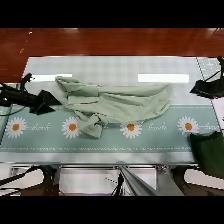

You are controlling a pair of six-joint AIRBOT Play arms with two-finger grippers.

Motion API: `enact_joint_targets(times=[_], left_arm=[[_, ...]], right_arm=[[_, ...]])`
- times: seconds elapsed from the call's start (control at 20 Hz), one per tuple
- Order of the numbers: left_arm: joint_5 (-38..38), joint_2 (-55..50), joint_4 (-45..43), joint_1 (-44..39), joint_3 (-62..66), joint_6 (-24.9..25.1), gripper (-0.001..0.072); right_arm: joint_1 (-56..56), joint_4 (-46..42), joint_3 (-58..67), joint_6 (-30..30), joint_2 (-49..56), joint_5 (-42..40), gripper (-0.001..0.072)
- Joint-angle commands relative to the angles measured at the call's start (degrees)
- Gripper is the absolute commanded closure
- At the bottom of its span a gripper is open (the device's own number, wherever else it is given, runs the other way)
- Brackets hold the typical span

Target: Fold the shirts.

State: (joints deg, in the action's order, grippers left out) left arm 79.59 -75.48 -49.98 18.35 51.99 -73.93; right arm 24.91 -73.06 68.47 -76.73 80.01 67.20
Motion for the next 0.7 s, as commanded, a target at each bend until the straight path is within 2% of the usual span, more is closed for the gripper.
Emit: enact_joint_targets(times=[0.0, 0.15, 0.4, 0.45, 0.55, 0.6, 0.65], left_arm=[[-3.8, 1.8, 4.0, -3.1, -9.2, 1.9, 0.0061], [-12.3, 0.2, 7.3, -8.0, -10.7, 1.9, 0.0061], [-22.2, -7.7, 15.8, -14.7, -10.6, 1.8, 0.0067], [-23.3, -9.7, 19.1, -15.0, -10.6, 1.7, 0.0163], [-23.5, -12.5, 22.6, -14.9, -10.0, 1.7, 0.0565], [-23.4, -13.0, 22.6, -14.9, -9.6, 2.1, 0.0653], [-23.4, -12.9, 22.6, -14.9, -9.4, 3.1, 0.0677]], right_arm=[[3.5, 1.6, -3.7, 1.4, -0.5, 2.3, 0.0255], [3.5, 3.8, -4.7, 2.7, -0.5, 2.4, 0.0255], [3.5, 4.1, -4.7, 3.0, -0.5, 2.5, 0.0254], [3.5, 4.1, -4.7, 3.0, -0.5, 2.7, 0.0254], [3.6, 4.1, -4.7, 3.0, -0.5, 3.1, 0.0254], [3.6, 3.9, -4.7, 3.1, -0.5, 3.1, 0.0253], [3.6, 3.6, -4.7, 3.5, -0.4, 3.1, 0.0252]])
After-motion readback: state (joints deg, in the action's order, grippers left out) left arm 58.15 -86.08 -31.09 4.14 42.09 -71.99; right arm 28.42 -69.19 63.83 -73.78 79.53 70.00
